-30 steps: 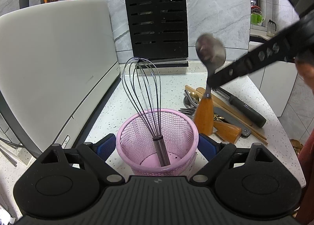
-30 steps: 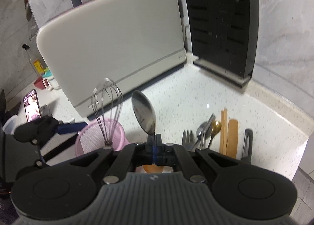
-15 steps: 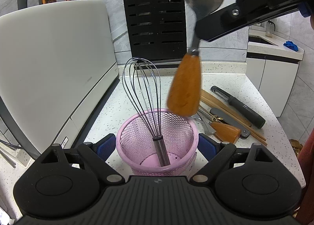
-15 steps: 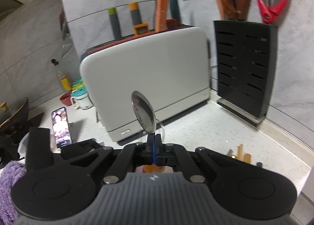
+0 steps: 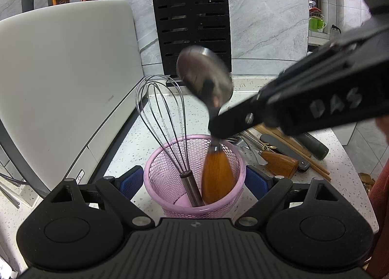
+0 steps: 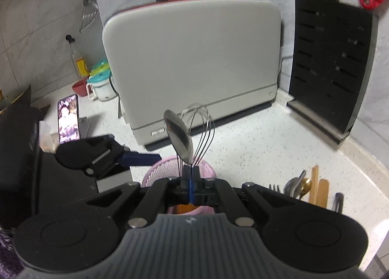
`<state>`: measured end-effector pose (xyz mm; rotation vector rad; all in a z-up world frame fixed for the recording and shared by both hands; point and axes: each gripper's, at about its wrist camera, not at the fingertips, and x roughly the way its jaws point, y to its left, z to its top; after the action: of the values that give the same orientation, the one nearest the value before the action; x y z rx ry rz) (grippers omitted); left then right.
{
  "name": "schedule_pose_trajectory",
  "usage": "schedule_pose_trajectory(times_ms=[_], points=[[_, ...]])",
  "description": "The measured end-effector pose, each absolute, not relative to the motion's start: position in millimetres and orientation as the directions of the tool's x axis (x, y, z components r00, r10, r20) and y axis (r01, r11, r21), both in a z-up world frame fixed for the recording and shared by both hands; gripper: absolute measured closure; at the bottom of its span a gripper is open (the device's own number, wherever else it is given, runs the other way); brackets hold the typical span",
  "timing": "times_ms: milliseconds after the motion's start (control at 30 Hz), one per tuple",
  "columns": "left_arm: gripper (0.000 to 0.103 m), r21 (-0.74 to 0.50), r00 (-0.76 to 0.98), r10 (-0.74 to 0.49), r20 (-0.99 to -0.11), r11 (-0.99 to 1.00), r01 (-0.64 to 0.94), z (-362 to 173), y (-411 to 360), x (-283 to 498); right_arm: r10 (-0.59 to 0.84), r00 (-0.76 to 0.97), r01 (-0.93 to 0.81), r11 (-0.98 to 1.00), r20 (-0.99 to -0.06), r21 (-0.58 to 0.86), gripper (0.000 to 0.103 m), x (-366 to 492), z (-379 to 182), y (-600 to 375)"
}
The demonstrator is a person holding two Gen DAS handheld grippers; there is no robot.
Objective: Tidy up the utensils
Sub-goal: 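Lower the spoon handle-first into the cup and open the right tool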
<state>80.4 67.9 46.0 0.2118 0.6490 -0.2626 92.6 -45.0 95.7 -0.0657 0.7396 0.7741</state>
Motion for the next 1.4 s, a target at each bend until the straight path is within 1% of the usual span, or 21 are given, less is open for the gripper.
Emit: schedule_pose_trajectory(times_ms=[267, 433, 567, 733, 767, 833, 900, 967, 1000, 1267, 1400], points=[[0.000, 0.113, 0.766, -0.173, -0.619, 0.945, 0.305, 46.0, 66.6, 80.7, 0.601, 0.425, -0.634, 0.731, -0.677, 0.251, 0.103, 104.2, 73.2, -40.9], [0.000, 0.113, 0.763, -0.187, -0.619, 0.940, 0.321, 46.3, 62.6, 81.4, 0.595, 0.398, -0.640, 0.726, -0.699, 0.253, 0.103, 104.4, 64.8, -35.4], [0.000, 0.114, 0.764, -0.185, -0.618, 0.940, 0.320, 46.2, 61.7, 83.4, 0.592, 0.401, -0.637, 0.729, -0.700, 0.252, 0.103, 104.9, 63.6, -35.6], [0.000, 0.114, 0.764, -0.186, -0.618, 0.940, 0.321, 46.2, 61.6, 84.2, 0.606, 0.381, -0.626, 0.725, -0.698, 0.288, 0.103, 108.0, 64.0, -39.1], [0.000, 0.114, 0.764, -0.186, -0.618, 0.940, 0.321, 46.1, 61.6, 84.1, 0.613, 0.378, -0.627, 0.721, -0.694, 0.296, 0.100, 107.8, 65.6, -40.4], [0.000, 0.114, 0.764, -0.186, -0.618, 0.940, 0.321, 46.3, 61.4, 85.1, 0.619, 0.383, -0.628, 0.719, -0.685, 0.298, 0.099, 106.1, 70.1, -43.0], [0.000, 0.114, 0.764, -0.186, -0.618, 0.940, 0.321, 46.2, 61.7, 84.4, 0.622, 0.392, -0.629, 0.719, -0.678, 0.296, 0.094, 103.9, 75.5, -46.4], [0.000, 0.114, 0.764, -0.186, -0.618, 0.940, 0.321, 46.0, 61.9, 83.7, 0.626, 0.402, -0.624, 0.722, -0.668, 0.301, 0.082, 102.4, 81.1, -51.9], [0.000, 0.114, 0.764, -0.186, -0.618, 0.940, 0.321, 46.1, 61.8, 84.2, 0.626, 0.407, -0.621, 0.724, -0.665, 0.302, 0.080, 101.8, 83.6, -54.5], [0.000, 0.114, 0.764, -0.186, -0.617, 0.940, 0.321, 45.9, 62.0, 83.3, 0.621, 0.459, -0.575, 0.753, -0.636, 0.321, 0.077, 96.6, 103.6, -84.6], [0.000, 0.115, 0.765, -0.186, -0.617, 0.940, 0.321, 45.9, 62.0, 83.5, 0.581, 0.490, -0.544, 0.786, -0.650, 0.292, 0.077, 95.3, 105.4, -101.4]])
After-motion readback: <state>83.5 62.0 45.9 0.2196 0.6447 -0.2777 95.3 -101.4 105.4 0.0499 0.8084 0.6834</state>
